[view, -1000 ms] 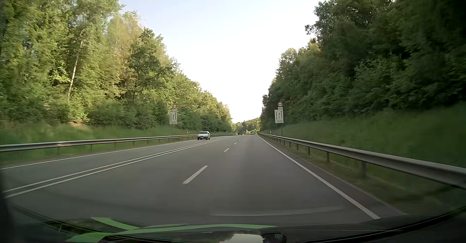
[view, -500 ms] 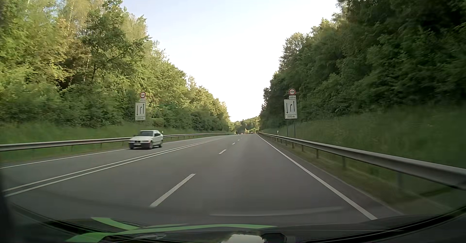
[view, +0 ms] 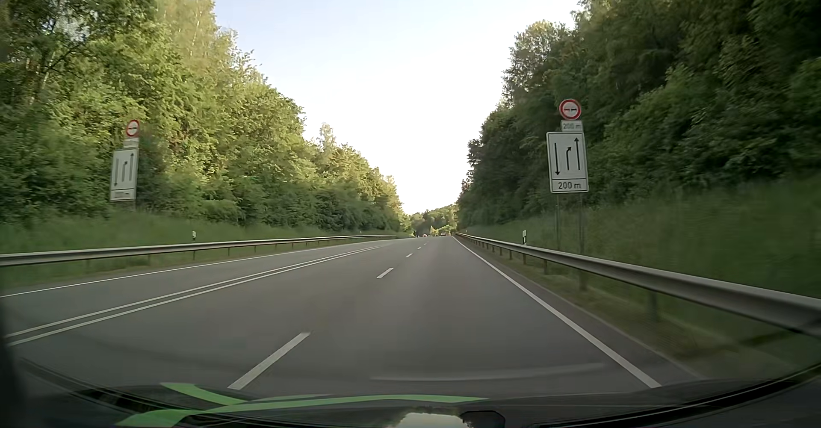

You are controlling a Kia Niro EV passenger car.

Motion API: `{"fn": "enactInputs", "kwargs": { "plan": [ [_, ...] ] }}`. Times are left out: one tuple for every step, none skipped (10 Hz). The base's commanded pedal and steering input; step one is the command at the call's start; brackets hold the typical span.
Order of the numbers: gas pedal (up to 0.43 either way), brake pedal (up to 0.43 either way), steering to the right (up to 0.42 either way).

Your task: Follow the waypoints while adhering to traffic rules and regulations

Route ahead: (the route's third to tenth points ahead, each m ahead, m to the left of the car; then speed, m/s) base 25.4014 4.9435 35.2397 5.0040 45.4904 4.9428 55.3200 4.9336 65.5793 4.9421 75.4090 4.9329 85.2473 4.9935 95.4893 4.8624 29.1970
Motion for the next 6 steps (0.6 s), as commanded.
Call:
{"fn": "enactInputs", "kwargs": {
  "plan": [
    [0.370,0.000,-0.001],
    [0.350,0.000,-0.001],
    [0.339,0.000,-0.001],
    [0.339,0.000,-0.001],
    [0.339,0.000,0.000],
    [0.350,0.000,-0.001]
  ]
}}
